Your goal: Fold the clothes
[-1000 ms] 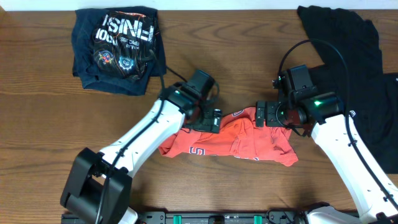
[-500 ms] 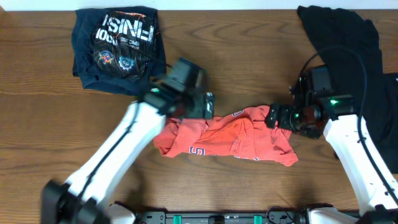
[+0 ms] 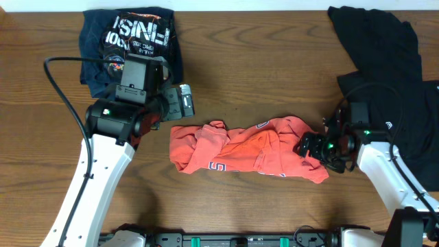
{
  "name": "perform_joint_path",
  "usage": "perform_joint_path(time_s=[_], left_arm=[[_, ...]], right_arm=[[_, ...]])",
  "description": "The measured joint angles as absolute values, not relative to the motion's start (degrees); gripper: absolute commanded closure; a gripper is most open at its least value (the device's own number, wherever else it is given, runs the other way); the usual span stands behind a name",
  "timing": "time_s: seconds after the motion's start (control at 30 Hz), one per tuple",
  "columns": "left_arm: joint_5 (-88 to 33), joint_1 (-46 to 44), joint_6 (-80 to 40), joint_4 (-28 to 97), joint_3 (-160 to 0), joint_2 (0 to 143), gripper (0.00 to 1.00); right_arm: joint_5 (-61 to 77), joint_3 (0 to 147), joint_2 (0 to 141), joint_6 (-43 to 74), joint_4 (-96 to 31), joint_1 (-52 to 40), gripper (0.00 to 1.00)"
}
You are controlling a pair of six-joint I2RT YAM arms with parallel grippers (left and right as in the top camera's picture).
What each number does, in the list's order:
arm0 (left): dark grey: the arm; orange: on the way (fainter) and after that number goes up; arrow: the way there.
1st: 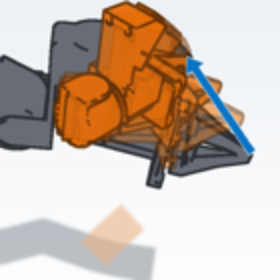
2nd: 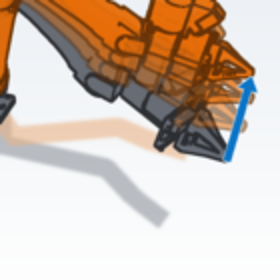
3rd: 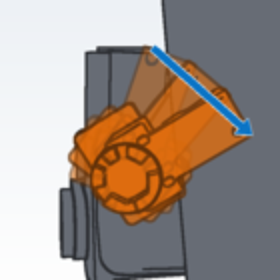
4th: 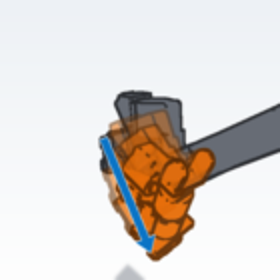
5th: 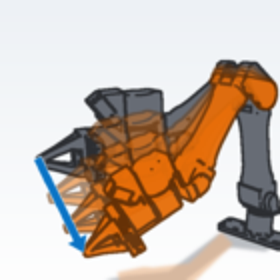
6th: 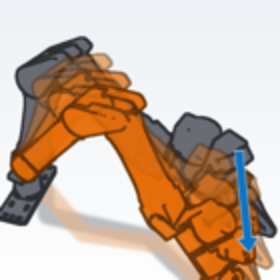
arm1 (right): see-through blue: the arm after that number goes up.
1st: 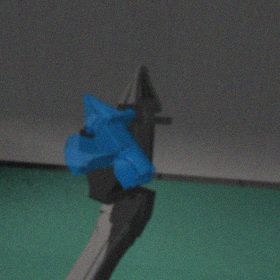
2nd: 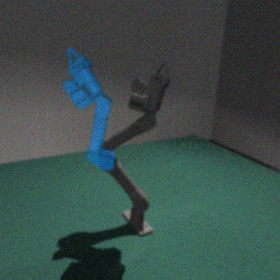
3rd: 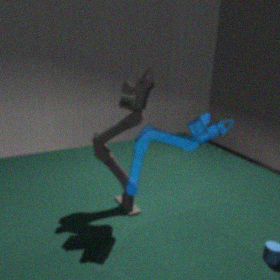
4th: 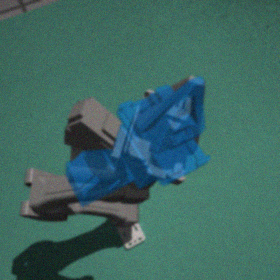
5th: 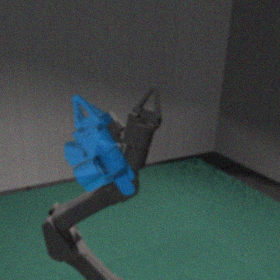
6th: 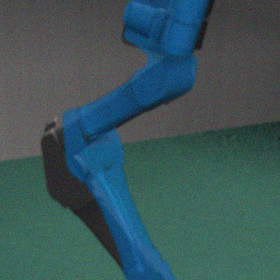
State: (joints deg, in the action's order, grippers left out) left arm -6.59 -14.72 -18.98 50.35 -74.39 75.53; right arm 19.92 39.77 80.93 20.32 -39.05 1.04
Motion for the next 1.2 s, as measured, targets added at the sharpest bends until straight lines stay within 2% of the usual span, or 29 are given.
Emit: perform_joint_path(time_s=[0.07,0.17,0.33,0.4,0.63,0.97,1.2], left_arm=[[-5.67,-14.35,-18.85,50.41,-74.37,75.53,0.02],[-4.10,-14.31,-18.61,50.59,-74.37,75.53,0.02],[-1.43,-14.31,-18.15,50.81,-74.37,75.61,0.02],[-0.56,-14.28,-18.15,50.81,-74.37,75.77,0.02],[2.37,-13.58,-18.13,51.18,-74.37,76.49,0.02],[3.44,-8.91,-18.13,52.07,-74.35,76.49,0.02],[3.46,-8.36,-18.13,52.58,-74.35,76.49,0.02]], right_arm=[[20.71,37.85,81.38,20.29,-35.97,1.04,0.16],[22.31,35.90,82.39,20.05,-32.58,1.06,0.34],[25.96,34.15,83.70,20.32,-26.48,1.04,0.86],[26.81,34.04,83.96,20.08,-24.97,1.04,0.98],[28.29,36.69,83.99,19.09,-26.48,3.86,0.99],[28.45,51.96,83.99,7.27,-42.89,15.09,0.99],[28.12,60.86,84.01,1.58,-49.98,13.82,0.99]])
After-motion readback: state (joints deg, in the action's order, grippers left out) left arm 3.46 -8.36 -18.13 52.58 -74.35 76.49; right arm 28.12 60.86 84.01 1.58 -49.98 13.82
